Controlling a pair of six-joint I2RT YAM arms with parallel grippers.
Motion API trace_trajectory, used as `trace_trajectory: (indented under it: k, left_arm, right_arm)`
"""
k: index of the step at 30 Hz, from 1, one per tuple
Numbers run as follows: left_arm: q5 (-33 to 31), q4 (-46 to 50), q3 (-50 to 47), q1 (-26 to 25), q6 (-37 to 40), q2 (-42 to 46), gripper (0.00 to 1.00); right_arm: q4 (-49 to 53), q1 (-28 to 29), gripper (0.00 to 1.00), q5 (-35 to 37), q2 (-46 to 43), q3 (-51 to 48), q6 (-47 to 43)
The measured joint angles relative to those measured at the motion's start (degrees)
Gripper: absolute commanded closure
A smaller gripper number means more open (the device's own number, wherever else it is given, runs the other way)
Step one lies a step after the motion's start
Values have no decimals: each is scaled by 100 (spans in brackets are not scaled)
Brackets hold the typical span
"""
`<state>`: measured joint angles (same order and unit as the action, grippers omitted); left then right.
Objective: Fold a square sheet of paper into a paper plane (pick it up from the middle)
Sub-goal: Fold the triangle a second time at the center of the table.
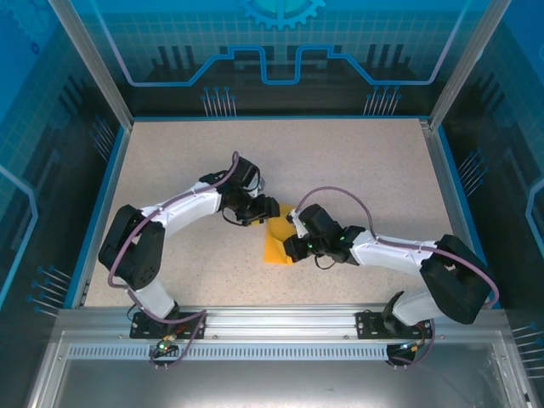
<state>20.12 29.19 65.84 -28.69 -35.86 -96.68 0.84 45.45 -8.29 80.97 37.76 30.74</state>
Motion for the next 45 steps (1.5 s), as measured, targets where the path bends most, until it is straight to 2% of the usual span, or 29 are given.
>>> trace_trajectory:
  k: [7, 16, 20, 30, 45]
  left_arm:
    - [-35, -197, -490, 4, -284, 61, 42]
    - [-61, -621, -1134, 2, -619, 568, 69]
    - [-59, -730, -1279, -63, -649, 623, 75]
    - [-35, -946, -1364, -520, -782, 468, 82]
    - [-39, -1121, -1521, -669, -887, 131, 87]
  right_arm:
    - [-269, -481, 99, -774, 2, -107, -114]
    - [-319, -911, 99, -1145, 356, -105, -282]
    - [-304, -1016, 99, -1237, 577, -90, -391]
    - [-92, -1176, 99, -1342, 901, 225, -754]
    - [468, -1213, 98, -1335, 1298, 695, -1287]
